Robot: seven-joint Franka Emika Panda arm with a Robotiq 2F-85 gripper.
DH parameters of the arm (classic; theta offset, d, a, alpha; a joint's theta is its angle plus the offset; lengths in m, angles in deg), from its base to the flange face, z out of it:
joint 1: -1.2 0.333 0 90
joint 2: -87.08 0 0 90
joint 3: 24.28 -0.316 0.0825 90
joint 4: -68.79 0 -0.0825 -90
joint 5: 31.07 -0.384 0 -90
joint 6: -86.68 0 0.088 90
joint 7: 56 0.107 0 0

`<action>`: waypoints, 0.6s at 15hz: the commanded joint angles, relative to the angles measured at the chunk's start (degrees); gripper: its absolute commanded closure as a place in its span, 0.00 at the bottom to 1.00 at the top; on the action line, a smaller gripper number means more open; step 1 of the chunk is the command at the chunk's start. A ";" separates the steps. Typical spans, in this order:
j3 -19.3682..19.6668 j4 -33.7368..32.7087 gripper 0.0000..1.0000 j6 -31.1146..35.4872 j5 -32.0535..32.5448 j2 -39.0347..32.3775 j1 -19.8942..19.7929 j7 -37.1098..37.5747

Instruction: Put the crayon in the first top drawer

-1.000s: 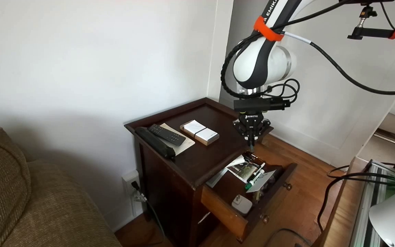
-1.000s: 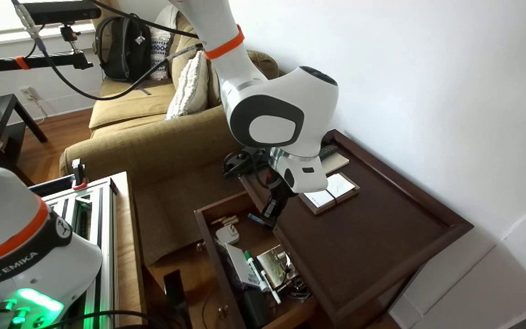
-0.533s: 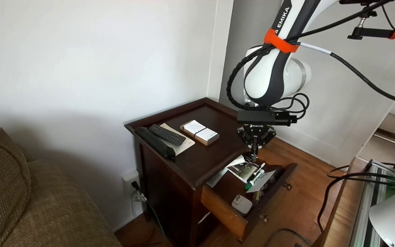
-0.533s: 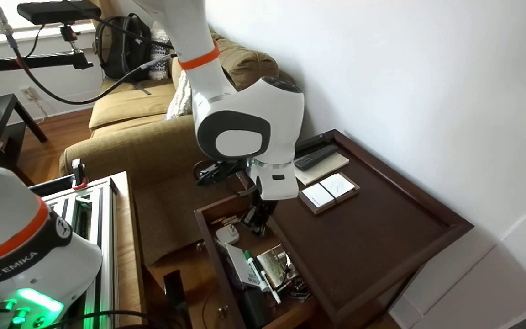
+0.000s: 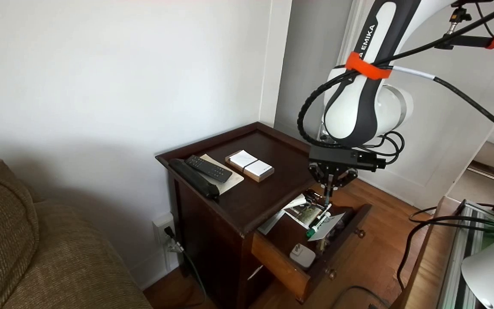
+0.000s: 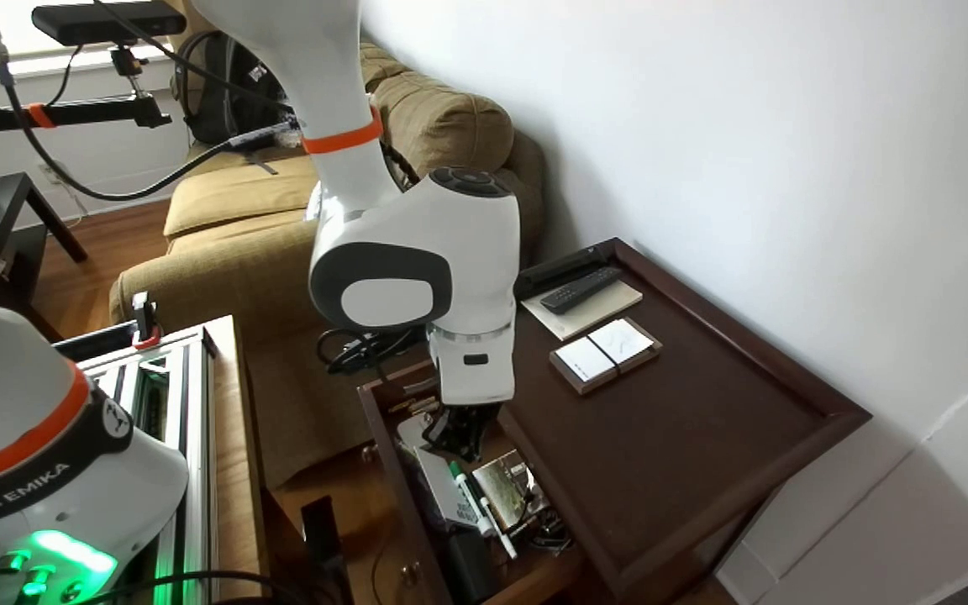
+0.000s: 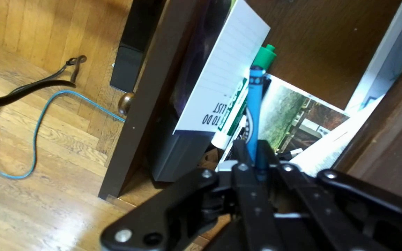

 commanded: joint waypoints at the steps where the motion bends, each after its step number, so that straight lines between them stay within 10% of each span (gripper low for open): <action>1: -0.99 0.64 0.97 4.49 -4.46 -2.04 -1.64 -0.68; 9: -9.45 -1.49 0.97 11.50 -10.98 -7.24 -12.68 -4.20</action>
